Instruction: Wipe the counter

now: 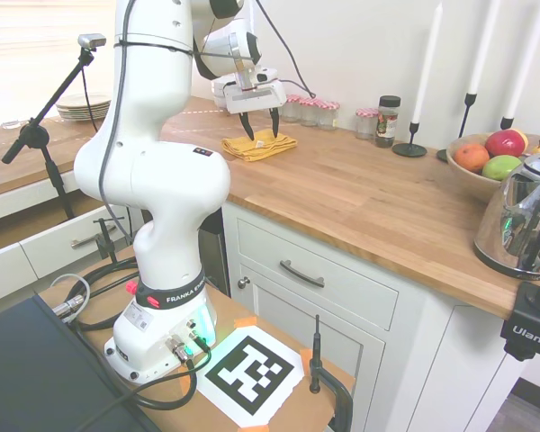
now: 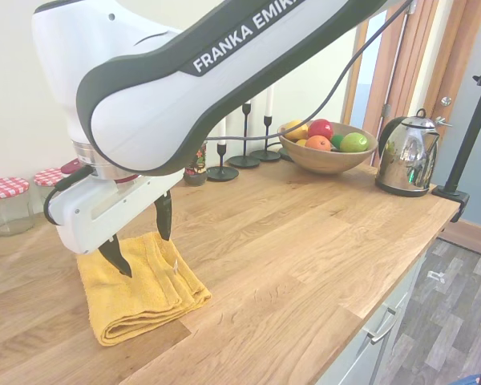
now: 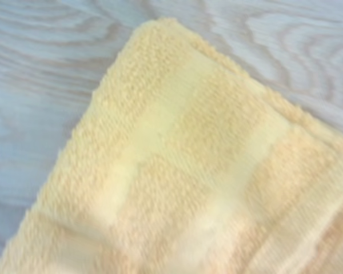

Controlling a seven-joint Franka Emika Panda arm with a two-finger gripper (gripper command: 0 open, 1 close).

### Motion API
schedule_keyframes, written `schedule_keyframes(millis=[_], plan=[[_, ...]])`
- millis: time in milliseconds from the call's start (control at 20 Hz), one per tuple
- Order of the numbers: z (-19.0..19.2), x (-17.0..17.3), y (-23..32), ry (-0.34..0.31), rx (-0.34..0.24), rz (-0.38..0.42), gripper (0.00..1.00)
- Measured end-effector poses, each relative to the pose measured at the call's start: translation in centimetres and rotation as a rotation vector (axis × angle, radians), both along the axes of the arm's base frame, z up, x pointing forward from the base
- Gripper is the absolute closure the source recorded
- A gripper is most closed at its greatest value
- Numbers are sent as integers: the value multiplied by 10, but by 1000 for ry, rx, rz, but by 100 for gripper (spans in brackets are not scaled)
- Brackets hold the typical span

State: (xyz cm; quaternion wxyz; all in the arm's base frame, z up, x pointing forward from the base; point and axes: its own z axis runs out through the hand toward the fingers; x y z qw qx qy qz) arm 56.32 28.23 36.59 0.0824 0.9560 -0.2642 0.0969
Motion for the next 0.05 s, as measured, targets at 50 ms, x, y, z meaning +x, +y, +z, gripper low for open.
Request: schedule_keyframes(millis=[50], plan=[[3, -3, -1, -3, 2, 1, 0]])
